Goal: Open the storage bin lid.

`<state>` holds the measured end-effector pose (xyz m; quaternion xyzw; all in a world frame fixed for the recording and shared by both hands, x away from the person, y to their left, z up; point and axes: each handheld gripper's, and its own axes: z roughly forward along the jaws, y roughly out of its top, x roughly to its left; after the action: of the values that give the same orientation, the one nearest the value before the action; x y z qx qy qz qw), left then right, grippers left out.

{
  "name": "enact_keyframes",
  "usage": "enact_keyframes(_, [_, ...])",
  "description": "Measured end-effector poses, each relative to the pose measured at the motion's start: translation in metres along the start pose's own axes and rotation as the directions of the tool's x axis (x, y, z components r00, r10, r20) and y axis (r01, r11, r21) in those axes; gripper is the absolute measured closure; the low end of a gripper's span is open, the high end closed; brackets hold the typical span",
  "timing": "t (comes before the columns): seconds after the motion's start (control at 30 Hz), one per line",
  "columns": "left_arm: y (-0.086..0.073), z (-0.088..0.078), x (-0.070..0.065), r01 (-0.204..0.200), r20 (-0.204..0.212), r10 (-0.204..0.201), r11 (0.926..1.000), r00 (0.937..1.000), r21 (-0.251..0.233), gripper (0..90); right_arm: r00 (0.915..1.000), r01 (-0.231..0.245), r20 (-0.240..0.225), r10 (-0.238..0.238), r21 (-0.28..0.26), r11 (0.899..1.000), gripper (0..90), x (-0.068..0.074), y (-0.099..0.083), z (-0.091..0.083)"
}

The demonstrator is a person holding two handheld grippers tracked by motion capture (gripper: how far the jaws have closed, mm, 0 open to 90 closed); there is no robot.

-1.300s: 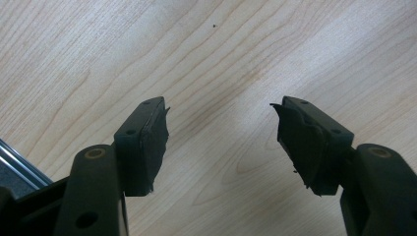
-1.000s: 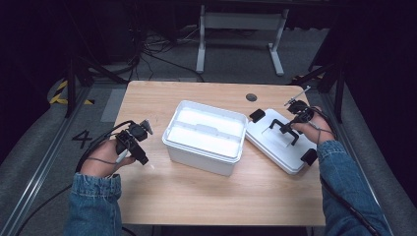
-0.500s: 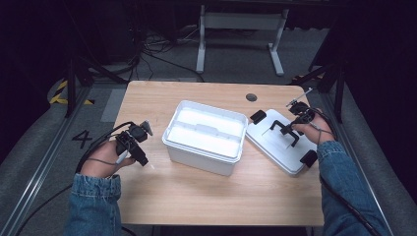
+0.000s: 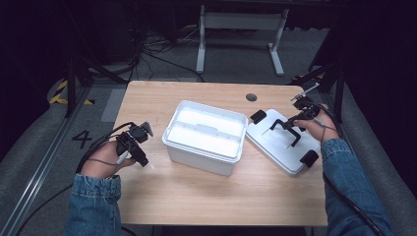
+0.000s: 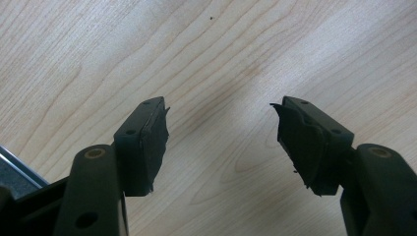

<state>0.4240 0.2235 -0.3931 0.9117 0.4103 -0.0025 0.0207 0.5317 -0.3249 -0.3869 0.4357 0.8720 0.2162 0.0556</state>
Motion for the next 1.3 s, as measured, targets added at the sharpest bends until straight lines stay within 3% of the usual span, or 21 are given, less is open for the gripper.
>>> enact_keyframes(0.2, [0.0, -0.001, -0.001, -0.007, -0.015, 0.007, 0.9999, 0.9999, -0.009, 36.7, 0.9992, 0.039, 0.012, -0.039, -0.049, 0.998, 52.0, 0.015, 0.003, -0.024])
enact_keyframes(0.4, [-0.005, -0.002, -0.002, 0.006, -0.016, -0.006, 0.9999, 0.9999, -0.011, 37.1, 0.9944, 0.105, -0.003, -0.105, -0.078, 0.991, 51.5, 0.044, 0.003, -0.043])
enact_keyframes(0.63, [-0.012, 0.0, -0.003, 0.018, -0.014, -0.018, 0.9998, 0.9997, -0.006, 37.2, 0.9819, 0.182, -0.033, -0.187, -0.107, 0.977, 51.5, 0.08, -0.001, -0.06])
enact_keyframes(0.67, [-0.012, 0.0, -0.003, 0.018, -0.014, -0.018, 0.9998, 0.9997, -0.006, 37.1, 0.9819, 0.182, -0.033, -0.187, -0.107, 0.977, 51.5, 0.08, -0.001, -0.06])
enact_keyframes(0.77, [-0.015, 0.002, -0.003, 0.02, -0.012, -0.02, 0.9998, 0.9997, 0.002, 37.1, 0.9731, 0.218, -0.05, -0.225, -0.115, 0.969, 51.4, 0.097, -0.006, -0.063])
enact_keyframes(1.1, [-0.018, -0.001, -0.003, 0.02, -0.02, -0.02, 0.9998, 0.9996, -0.006, 37.0, 0.9575, 0.25, -0.108, -0.267, -0.153, 0.956, 51.2, 0.13, -0.021, -0.061])
enact_keyframes(1.3, [-0.019, 0.001, -0.003, 0.021, -0.018, -0.021, 0.9998, 0.9996, 0.0, 37.0, 0.9528, 0.252, -0.132, -0.273, -0.158, 0.955, 50.7, 0.143, -0.035, -0.054])
